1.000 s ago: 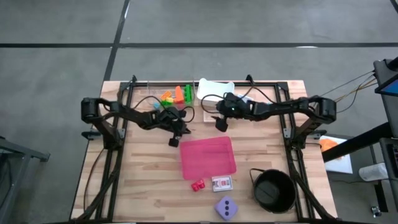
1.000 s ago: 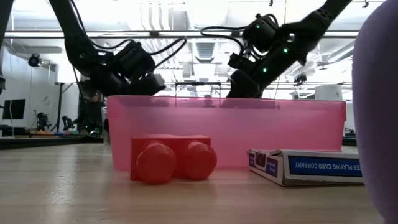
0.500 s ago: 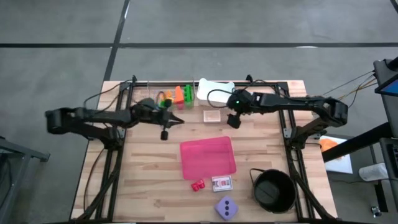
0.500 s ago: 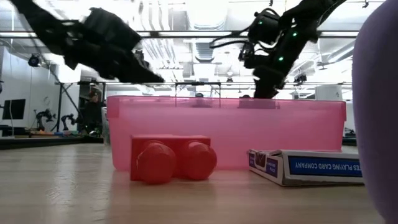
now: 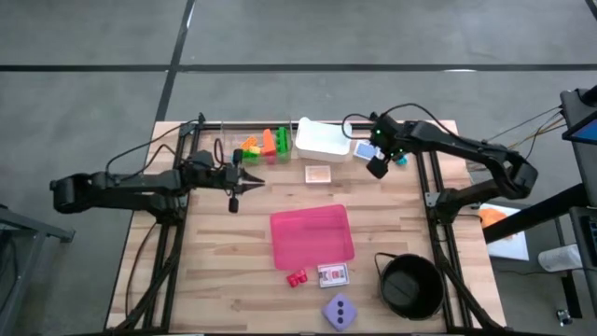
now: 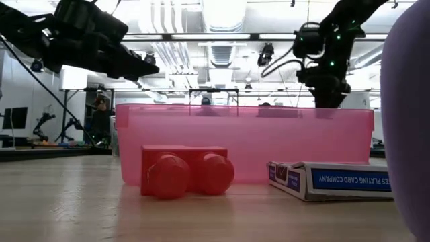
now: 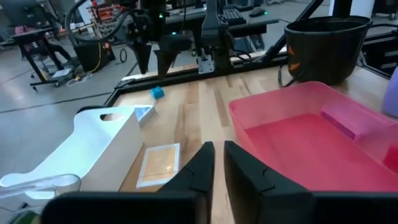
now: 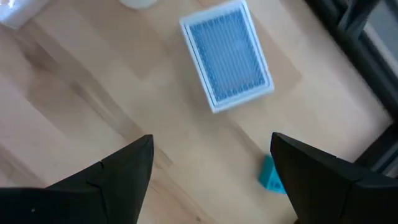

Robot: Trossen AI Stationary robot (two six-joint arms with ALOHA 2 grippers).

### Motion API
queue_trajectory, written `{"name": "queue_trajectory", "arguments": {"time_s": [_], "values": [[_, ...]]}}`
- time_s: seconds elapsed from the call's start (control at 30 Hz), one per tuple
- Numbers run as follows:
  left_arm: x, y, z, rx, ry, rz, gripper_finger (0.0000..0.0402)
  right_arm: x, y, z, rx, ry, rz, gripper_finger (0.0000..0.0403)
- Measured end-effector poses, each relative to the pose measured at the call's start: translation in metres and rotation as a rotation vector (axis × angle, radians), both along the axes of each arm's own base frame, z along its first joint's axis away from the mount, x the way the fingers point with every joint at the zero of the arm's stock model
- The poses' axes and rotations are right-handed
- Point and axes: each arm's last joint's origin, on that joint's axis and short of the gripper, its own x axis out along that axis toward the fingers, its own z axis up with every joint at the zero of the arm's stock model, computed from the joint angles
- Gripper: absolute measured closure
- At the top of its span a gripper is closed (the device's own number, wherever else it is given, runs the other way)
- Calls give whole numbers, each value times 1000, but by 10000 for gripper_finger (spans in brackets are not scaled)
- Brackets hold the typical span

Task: Pick & Place Toys
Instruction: Put the blue game piece into the transparent bin

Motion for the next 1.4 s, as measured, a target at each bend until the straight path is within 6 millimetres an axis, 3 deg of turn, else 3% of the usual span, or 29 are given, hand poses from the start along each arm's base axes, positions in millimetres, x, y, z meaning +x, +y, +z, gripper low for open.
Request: {"name": "queue_trajectory", "arguments": {"time_s": [0.37,0.63,0.87,1.4], "values": [[0,0,-1,-8,7,6,224,-18,-31,-28,137,139,-108,80],[-1,1,-3,-11,36,32,163,-24,-43,-40,193,277,-142,80],[-1,1,-4,-10,45,35,147,-31,-53,-40,203,338,-159,80],[-1,1,-5,-13,52,35,146,-45,-74,-63,315,348,-179,80]]}}
